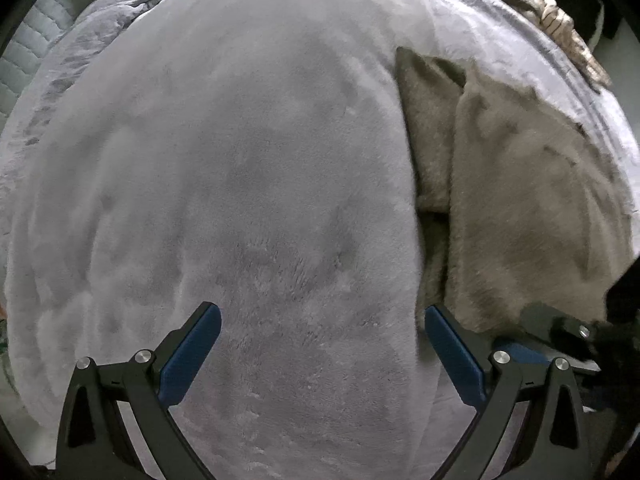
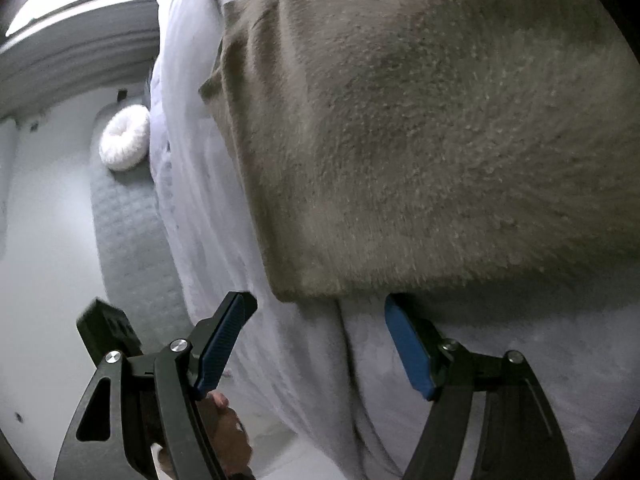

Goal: Fold small clothes

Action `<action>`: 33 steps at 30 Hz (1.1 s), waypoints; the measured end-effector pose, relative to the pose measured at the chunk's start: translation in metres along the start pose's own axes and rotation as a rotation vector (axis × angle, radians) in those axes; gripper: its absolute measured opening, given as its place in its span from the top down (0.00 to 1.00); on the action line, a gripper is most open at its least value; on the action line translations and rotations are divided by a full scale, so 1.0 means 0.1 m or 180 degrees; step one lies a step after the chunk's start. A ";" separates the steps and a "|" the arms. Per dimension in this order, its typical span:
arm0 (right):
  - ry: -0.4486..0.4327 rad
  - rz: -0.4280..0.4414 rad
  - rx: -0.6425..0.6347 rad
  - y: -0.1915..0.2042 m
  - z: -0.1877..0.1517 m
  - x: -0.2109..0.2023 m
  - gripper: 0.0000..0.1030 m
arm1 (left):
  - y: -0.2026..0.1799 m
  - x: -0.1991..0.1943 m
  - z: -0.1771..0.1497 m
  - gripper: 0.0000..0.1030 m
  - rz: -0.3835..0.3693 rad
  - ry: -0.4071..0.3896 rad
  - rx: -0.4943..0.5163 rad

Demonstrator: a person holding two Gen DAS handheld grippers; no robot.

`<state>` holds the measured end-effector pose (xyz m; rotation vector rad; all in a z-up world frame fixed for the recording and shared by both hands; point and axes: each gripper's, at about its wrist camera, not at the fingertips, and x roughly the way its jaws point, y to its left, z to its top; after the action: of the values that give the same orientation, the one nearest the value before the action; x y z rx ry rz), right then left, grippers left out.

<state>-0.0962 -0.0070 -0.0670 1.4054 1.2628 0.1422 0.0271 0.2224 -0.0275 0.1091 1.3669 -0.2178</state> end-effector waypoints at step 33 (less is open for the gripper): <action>-0.0244 0.0429 -0.0539 0.47 0.09 -0.24 0.91 | -0.60 0.41 0.83 0.01 -0.2210 0.0558 -0.0125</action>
<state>-0.0719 -0.0174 -0.0202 1.3363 1.0680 0.2783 0.1016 0.1429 -0.0482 -0.3961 1.5436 -0.7747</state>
